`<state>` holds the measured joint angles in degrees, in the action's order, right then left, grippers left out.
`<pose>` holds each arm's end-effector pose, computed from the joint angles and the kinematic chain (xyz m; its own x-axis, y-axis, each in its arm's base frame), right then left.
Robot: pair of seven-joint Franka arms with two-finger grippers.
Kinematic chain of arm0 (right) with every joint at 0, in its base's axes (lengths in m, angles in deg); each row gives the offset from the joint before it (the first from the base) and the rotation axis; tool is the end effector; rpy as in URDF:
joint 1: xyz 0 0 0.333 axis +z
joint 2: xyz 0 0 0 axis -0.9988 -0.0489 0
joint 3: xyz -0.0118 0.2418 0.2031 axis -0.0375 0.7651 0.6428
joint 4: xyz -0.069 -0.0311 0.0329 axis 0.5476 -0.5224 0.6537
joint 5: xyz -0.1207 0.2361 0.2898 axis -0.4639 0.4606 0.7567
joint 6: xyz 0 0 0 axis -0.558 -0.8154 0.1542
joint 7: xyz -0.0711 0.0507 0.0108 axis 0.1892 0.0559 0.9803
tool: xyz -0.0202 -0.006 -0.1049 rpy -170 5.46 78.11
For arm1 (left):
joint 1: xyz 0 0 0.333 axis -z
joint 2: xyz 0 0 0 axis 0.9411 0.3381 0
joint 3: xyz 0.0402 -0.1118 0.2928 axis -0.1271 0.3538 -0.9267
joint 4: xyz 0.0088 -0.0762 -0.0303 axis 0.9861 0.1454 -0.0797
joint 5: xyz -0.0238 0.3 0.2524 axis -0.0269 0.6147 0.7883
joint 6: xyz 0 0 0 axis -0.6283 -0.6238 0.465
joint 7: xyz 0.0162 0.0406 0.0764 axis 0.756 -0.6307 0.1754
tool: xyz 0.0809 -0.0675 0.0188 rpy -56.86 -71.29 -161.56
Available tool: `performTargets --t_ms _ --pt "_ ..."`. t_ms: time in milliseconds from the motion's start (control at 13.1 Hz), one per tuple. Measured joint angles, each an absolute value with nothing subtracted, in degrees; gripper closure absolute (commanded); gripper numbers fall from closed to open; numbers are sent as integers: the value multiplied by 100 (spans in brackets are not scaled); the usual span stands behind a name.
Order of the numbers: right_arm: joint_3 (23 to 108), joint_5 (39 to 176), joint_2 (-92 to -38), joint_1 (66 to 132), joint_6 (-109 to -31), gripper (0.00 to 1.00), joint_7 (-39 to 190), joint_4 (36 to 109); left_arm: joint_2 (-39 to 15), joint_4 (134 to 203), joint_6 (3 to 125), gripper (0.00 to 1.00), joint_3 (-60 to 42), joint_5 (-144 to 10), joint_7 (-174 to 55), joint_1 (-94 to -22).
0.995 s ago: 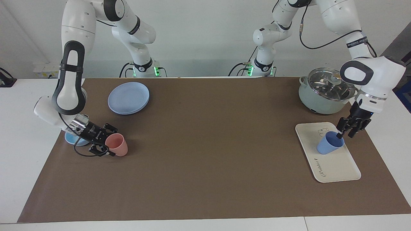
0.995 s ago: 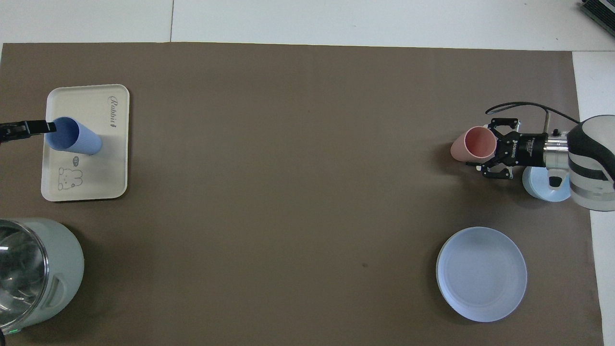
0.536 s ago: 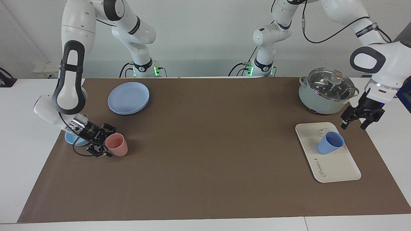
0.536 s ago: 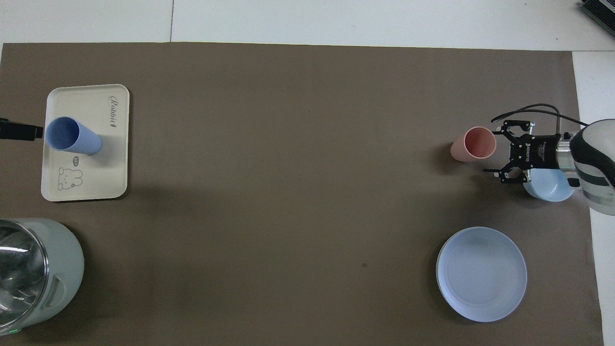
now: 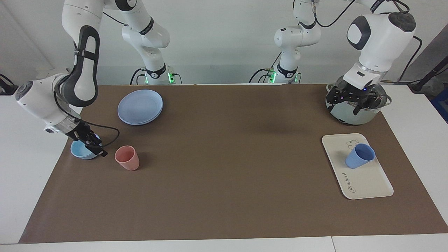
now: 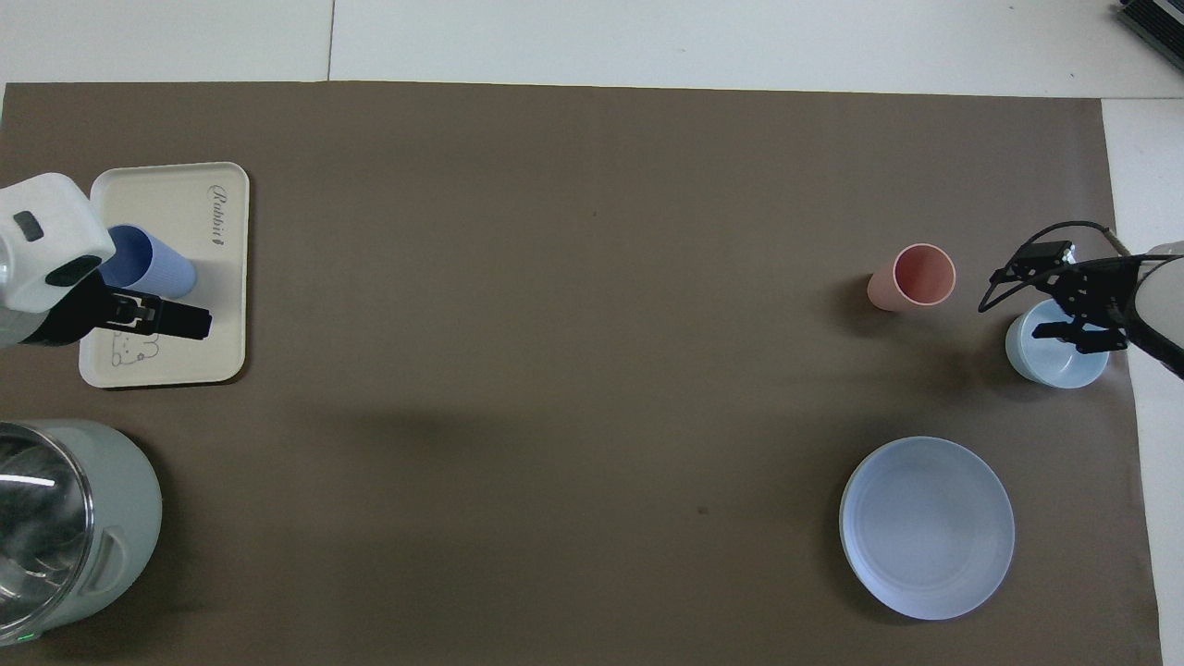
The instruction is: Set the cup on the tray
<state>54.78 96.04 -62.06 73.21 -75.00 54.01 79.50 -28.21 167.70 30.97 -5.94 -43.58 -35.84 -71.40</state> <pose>0.5788 -0.1692 0.3812 0.7560 -0.6485 -0.0890 -0.6477 -0.7216 -0.2446 0.5324 -0.0528 0.5529 0.9735 -0.2215 0.0560 -0.2226 -0.9748 0.0133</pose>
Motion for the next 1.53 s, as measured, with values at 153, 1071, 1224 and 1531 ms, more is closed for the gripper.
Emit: performTargets --t_ms 153,1071,1224,1531 --pt "5511 9107 -5965 7363 -7141 0 5728 7953 -2929 16762 3020 0 -590 -4350 -4118 -6835" --pt "5658 8116 -4610 9061 -5283 0 6055 7618 -2751 15137 1330 0 -832 -4341 -4018 -6936" --pt "5687 8114 -4608 9061 -4847 0 6055 7066 -2752 15327 1457 0 -832 -4341 -3913 -6980" --pt "5688 8075 -4942 9062 -4023 0 6055 6036 -2799 15459 1487 0 -803 -4341 -3895 -6979"
